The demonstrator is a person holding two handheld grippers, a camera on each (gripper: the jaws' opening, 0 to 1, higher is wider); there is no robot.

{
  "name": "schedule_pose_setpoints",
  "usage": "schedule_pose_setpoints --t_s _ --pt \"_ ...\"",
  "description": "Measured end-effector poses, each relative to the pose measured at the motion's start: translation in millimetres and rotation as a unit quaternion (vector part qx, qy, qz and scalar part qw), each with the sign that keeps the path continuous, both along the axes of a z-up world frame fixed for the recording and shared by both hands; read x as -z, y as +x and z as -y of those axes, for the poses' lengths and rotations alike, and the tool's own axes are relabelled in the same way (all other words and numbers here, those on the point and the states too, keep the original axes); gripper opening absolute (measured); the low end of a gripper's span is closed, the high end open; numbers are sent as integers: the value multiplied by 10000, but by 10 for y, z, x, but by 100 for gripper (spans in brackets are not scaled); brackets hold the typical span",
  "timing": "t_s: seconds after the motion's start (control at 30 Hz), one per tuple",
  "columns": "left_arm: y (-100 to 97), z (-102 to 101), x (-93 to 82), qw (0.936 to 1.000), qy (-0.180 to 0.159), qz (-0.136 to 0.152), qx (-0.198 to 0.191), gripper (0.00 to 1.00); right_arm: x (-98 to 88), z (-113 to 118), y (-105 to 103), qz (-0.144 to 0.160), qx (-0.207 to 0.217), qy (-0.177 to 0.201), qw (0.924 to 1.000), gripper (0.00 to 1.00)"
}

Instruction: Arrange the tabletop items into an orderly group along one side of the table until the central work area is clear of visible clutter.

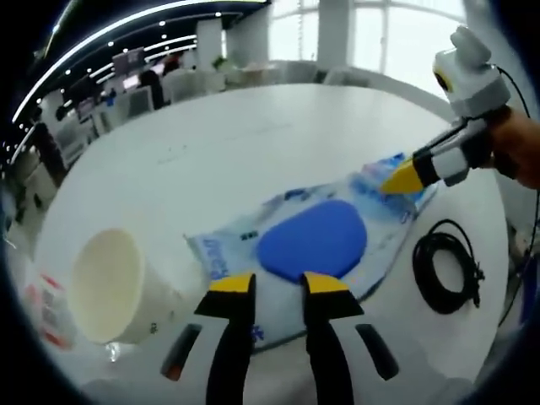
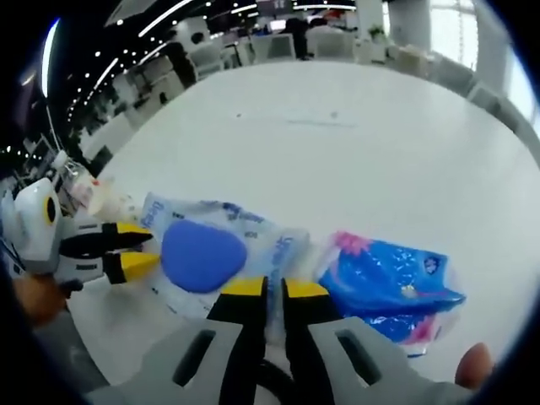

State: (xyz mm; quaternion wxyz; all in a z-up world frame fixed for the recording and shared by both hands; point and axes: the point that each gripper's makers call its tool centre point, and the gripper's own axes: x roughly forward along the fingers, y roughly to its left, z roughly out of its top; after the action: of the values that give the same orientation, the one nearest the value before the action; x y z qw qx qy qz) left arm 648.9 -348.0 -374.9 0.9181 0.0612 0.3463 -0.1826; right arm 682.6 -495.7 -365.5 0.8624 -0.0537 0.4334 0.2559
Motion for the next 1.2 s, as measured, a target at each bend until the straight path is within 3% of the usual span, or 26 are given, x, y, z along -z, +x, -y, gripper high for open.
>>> schedule_pose_setpoints --t_s 0.17,0.3,0.53,0.8,1.0,1.2 --pt "9 42 -80 9999 -117 96 1 26 -118 -37 42 245 -54 116 9996 17" --pt "3 69 -164 9995 -256 155 -25 31 -246 -22 127 559 73 187 9982 37" --pt "-1 134 -292 9987 -444 254 54 38 -360 -30 111 717 45 324 9969 50" --pt "-69 182 -402 9978 -503 319 283 48 -614 -30 61 1164 -60 416 9923 59" --pt "-93 216 -655 9952 -696 566 383 50 -864 -16 2 1513 -61 548 9870 60" --pt "-78 353 -864 9924 -818 767 503 50 -1068 192 -57 1783 111 597 9821 61"
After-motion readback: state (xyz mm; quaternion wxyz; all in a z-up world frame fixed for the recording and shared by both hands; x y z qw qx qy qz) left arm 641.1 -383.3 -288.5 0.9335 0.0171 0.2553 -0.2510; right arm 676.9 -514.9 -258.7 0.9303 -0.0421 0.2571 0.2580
